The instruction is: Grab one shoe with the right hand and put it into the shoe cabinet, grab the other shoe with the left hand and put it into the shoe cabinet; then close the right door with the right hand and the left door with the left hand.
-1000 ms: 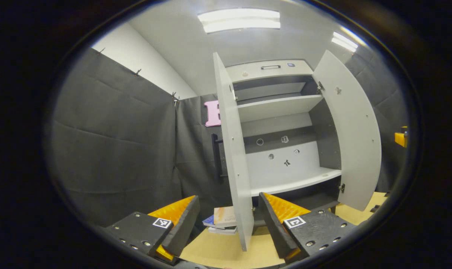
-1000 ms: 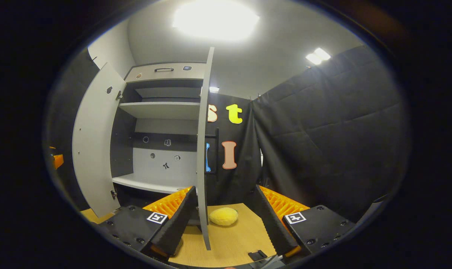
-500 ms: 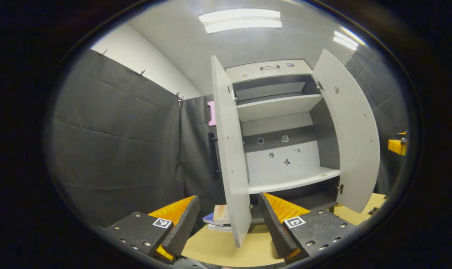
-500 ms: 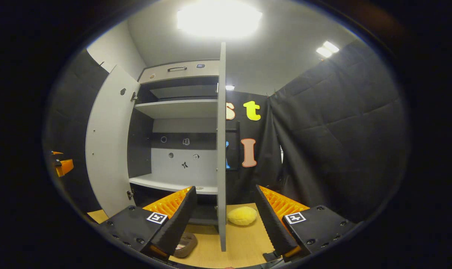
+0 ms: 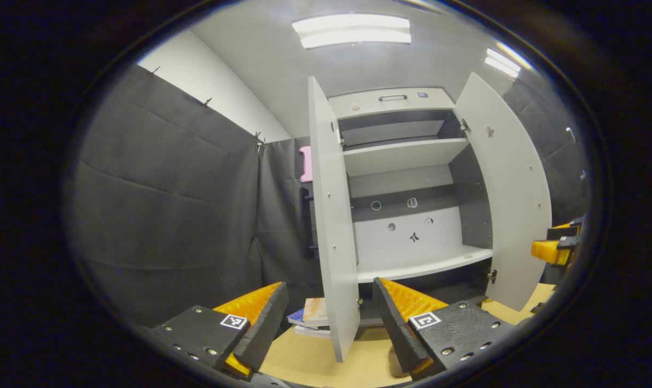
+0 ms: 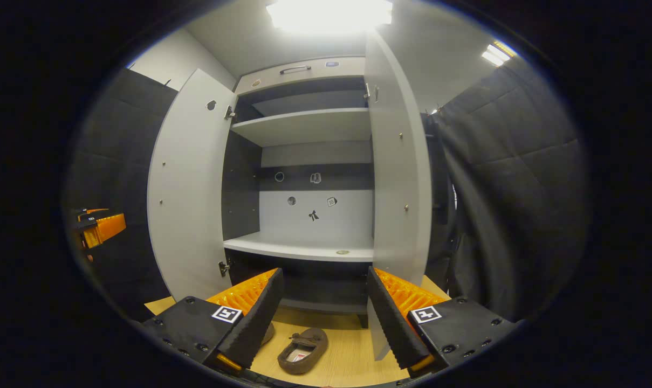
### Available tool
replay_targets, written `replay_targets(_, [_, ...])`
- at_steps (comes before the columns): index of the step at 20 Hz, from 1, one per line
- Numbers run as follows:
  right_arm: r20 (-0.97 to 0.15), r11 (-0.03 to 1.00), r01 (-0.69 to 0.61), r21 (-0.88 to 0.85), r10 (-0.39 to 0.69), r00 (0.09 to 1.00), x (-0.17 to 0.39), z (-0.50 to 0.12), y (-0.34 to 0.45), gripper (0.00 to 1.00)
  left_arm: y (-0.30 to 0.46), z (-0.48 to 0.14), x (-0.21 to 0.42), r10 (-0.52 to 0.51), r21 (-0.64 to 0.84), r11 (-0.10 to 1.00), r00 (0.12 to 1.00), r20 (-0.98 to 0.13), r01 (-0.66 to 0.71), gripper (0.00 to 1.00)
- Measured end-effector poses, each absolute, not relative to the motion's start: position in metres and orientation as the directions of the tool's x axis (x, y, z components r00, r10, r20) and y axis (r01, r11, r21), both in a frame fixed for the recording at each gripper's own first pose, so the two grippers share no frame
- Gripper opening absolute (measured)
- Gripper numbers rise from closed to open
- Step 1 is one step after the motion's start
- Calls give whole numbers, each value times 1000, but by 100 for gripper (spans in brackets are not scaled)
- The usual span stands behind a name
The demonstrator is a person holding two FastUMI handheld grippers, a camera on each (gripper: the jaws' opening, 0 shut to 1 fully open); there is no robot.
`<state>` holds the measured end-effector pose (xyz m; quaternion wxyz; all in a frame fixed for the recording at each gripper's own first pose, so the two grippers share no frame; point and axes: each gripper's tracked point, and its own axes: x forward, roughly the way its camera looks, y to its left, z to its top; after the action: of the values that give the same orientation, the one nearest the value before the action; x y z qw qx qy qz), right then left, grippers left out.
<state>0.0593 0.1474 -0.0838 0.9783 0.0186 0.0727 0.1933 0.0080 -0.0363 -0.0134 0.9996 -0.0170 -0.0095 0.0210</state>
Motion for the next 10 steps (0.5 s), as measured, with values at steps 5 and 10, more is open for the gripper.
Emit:
replay_targets(5, [-257,898,-433,84,439,861,68,-140,194,98,-15,-22,14,85,-14,996,996,7,-85,92])
replay_targets(10, [-400,887,-450,98,450,799,76,-202,221,98,2,-31,17,123,-10,992,992,-12,-123,93])
